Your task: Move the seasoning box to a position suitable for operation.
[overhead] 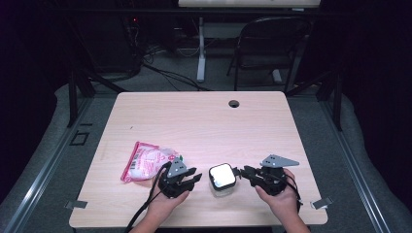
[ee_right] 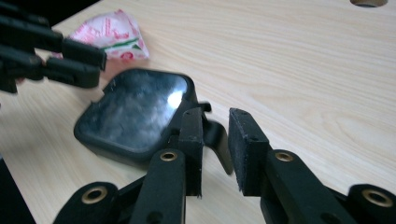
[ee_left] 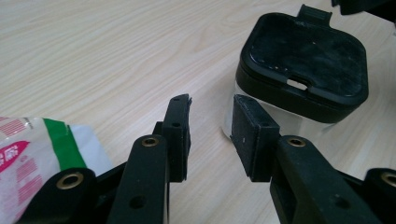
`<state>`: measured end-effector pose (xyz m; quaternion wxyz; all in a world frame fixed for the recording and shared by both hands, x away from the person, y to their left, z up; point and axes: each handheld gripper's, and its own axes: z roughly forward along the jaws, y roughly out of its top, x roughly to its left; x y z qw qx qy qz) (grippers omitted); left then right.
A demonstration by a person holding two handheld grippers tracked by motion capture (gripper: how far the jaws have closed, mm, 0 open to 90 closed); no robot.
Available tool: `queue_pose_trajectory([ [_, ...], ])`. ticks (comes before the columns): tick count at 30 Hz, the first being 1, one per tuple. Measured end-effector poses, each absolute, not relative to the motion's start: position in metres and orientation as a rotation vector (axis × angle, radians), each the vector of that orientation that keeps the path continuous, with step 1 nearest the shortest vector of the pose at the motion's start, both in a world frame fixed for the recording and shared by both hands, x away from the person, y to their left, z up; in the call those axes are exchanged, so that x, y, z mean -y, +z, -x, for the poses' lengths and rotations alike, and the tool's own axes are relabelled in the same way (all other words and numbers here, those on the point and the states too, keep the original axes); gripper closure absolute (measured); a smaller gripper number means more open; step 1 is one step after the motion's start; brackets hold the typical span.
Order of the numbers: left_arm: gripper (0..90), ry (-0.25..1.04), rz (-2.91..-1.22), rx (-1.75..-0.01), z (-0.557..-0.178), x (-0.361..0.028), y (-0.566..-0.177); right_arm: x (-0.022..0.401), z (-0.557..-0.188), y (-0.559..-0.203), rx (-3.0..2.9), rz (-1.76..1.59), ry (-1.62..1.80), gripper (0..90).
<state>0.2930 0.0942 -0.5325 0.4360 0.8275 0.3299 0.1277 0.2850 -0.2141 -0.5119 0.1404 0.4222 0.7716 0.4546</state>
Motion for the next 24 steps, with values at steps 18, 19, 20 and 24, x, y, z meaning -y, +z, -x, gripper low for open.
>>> queue_pose_trajectory([
  [18,71.2,0.312,-2.086,-0.788,-0.283,-0.092,-0.540,0.197,-0.294,-0.515,-2.228,-1.275,1.355,77.2],
  [19,71.2,0.312,-2.086,-0.788,-0.283,-0.092,-0.540,0.197,-0.294,-0.515,-2.228,-1.275,1.355,77.2],
  [20,71.3,0.310,-2.084,-0.789,-0.283,-0.092,-0.540,0.197,-0.293,-0.515,-2.224,-1.283,1.365,77.0],
  [24,71.8,0.307,-2.086,-0.781,-0.282,-0.091,-0.540,0.197,-0.292,-0.515,-2.218,-1.295,1.367,77.1],
])
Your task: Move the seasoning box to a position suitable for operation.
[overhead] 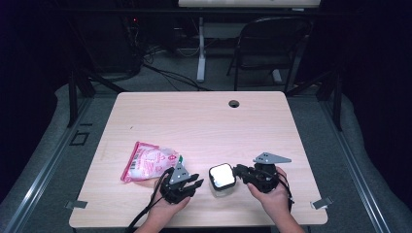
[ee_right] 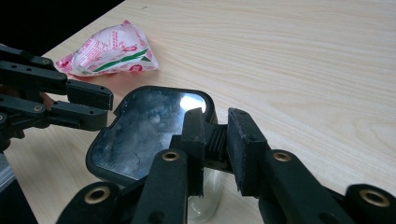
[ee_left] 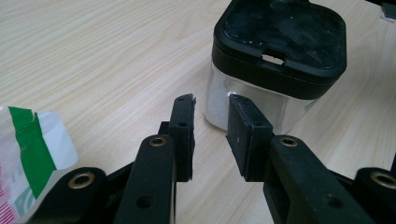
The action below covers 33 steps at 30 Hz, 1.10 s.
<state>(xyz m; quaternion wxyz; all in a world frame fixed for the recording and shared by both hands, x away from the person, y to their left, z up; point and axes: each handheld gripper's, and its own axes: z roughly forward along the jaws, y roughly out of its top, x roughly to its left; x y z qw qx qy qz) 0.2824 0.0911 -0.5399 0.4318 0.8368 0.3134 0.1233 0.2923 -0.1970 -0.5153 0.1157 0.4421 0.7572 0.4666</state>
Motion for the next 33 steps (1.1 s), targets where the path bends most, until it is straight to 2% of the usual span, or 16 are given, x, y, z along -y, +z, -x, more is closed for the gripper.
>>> queue_pose_trajectory([
  [14,74.7,0.306,-2.074,-0.770,-0.2808,-0.0909,-0.5369,0.1957,-0.2863,-0.5132,-2.230,-1.299,1.342,78.8],
  [24,82.1,0.288,-2.073,-0.766,-0.2805,-0.0898,-0.5342,0.1931,-0.2844,-0.5111,-2.243,-1.284,1.346,81.4],
  [33,84.7,0.277,-2.083,-0.753,-0.2797,-0.0863,-0.5340,0.1921,-0.2861,-0.5103,-2.228,-1.277,1.326,84.0],
])
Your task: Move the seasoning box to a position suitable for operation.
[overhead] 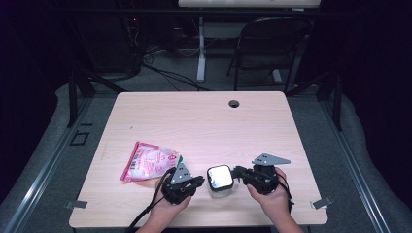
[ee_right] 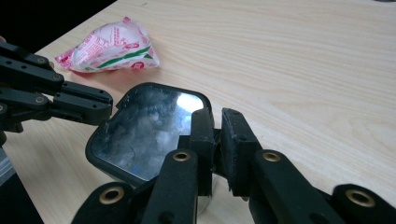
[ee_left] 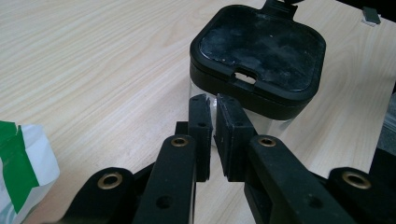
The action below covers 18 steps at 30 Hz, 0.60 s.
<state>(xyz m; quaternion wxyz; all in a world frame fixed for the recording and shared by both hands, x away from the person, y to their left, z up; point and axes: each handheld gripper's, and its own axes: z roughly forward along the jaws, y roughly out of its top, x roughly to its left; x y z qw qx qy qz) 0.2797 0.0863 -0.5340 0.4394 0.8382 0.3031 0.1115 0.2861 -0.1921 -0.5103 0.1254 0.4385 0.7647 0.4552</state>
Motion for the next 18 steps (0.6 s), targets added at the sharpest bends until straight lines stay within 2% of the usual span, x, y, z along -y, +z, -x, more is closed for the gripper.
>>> queue_pose_trajectory([
  [18,89.9,0.223,-2.117,-0.704,-0.2773,-0.0768,-0.5369,0.1940,-0.2864,-0.5131,-2.229,-1.299,1.361,84.0],
])
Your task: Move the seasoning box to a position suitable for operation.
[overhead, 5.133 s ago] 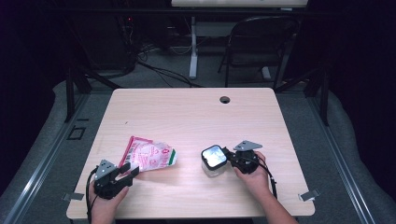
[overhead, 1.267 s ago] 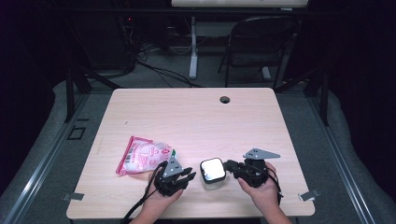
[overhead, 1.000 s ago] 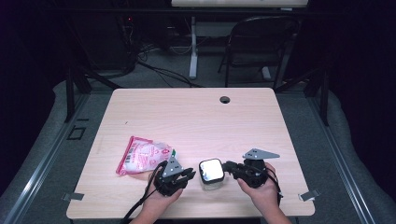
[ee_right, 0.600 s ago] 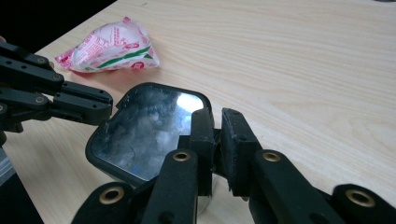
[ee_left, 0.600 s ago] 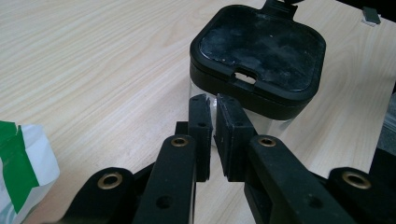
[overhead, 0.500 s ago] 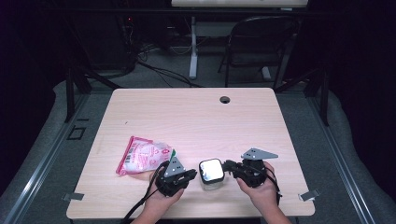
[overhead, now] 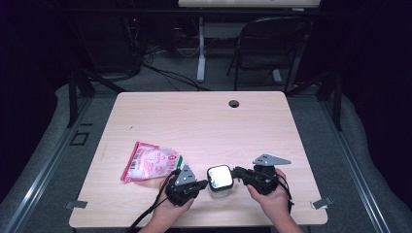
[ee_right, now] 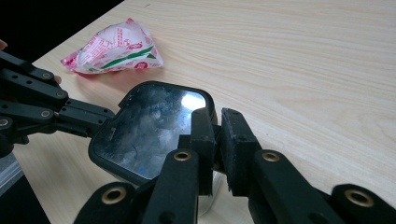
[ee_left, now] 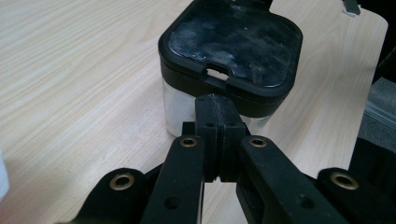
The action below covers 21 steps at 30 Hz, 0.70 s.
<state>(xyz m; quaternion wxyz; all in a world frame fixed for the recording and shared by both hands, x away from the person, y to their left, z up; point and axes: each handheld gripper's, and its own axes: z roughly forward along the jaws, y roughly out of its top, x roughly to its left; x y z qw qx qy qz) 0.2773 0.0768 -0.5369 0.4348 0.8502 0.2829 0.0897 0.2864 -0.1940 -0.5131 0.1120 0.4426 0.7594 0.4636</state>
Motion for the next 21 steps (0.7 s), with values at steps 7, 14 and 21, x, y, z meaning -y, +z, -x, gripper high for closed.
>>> queue_pose_trajectory([
  [7,89.9,0.232,-2.117,-0.699,-0.2767,-0.0770,-0.5356,0.1943,-0.2857,-0.5140,-2.217,-1.306,1.368,84.0],
  [14,89.9,0.225,-2.109,-0.688,-0.2767,-0.0779,-0.5340,0.1942,-0.2852,-0.5147,-2.209,-1.311,1.380,84.0],
  [21,90.0,0.222,-2.106,-0.687,-0.2757,-0.0775,-0.5331,0.1942,-0.2850,-0.5153,-2.199,-1.319,1.389,84.0],
])
